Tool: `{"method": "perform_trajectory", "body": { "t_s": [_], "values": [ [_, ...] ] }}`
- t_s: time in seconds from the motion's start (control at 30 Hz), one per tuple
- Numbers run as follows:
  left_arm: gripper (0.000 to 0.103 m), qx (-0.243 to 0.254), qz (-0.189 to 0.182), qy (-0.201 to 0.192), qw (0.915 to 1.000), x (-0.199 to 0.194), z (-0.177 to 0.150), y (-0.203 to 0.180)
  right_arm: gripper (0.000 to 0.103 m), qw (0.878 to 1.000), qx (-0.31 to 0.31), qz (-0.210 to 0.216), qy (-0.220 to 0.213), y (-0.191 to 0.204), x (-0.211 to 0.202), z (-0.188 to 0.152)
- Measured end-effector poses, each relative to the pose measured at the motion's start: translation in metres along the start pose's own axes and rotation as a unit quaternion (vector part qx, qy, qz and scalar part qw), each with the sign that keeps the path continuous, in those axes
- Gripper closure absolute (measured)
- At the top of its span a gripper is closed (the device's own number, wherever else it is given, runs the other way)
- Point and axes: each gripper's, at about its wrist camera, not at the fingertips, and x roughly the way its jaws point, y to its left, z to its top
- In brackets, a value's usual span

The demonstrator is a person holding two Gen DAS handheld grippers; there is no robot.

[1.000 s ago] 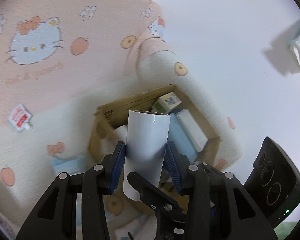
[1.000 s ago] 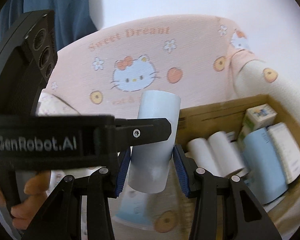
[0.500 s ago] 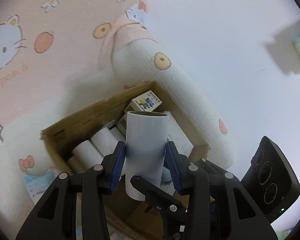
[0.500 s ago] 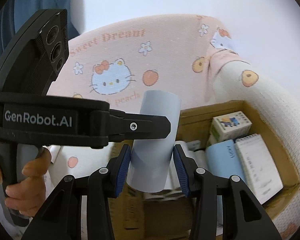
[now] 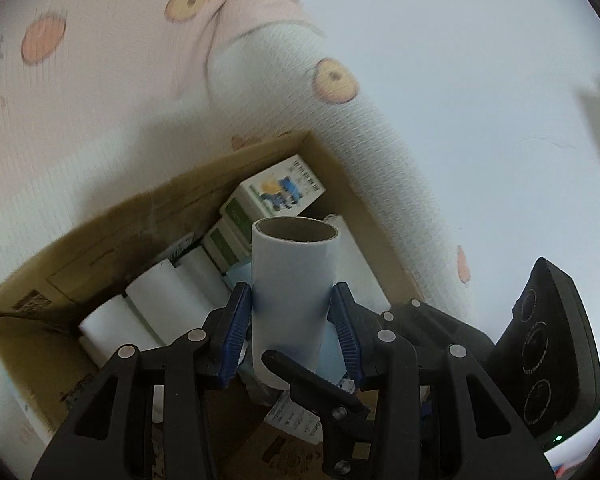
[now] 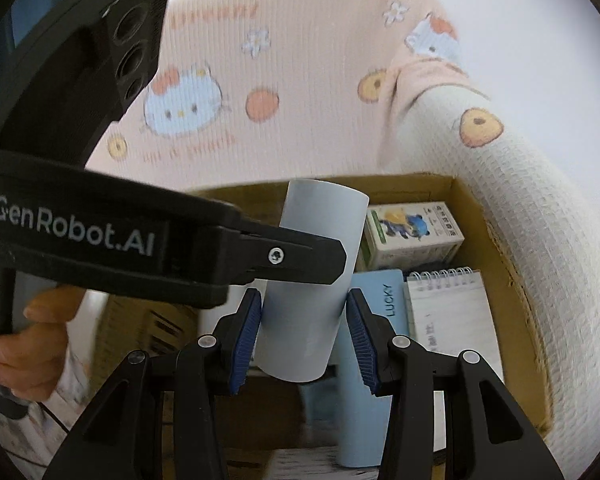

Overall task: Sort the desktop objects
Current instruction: 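Lower the tube beside the other tubes in the box and open the left gripper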

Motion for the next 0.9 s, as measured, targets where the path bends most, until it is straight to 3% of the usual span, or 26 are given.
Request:
{"method": "perform_trajectory", "body": {
  "t_s": [0.23, 0.43, 0.6, 0.9],
  "values": [
    [0.058, -0.045, 0.01, 0.029, 0.9985, 0.025, 0.005, 0.027, 0.062, 0.998, -0.022, 0.001, 0.067, -0.002, 0.035, 0.006],
    [0.058, -0.095, 0.009, 0.051, 0.9941, 0.034, 0.013, 0.046, 0.062, 0.994, -0.002, 0.016, 0.108, -0.006, 0.053, 0.016],
    [0.058, -0.126, -0.006, 0.059, 0.9903, 0.037, 0.014, 0.061, 0.061, 0.994, -0.006, 0.02, 0.111, -0.005, 0.054, 0.015],
    [0.059, -0.183, -0.013, 0.083, 0.9795, 0.044, 0.012, 0.078, 0.061, 0.989, 0.053, 0.082, 0.113, -0.022, 0.047, 0.01]
  ]
}}
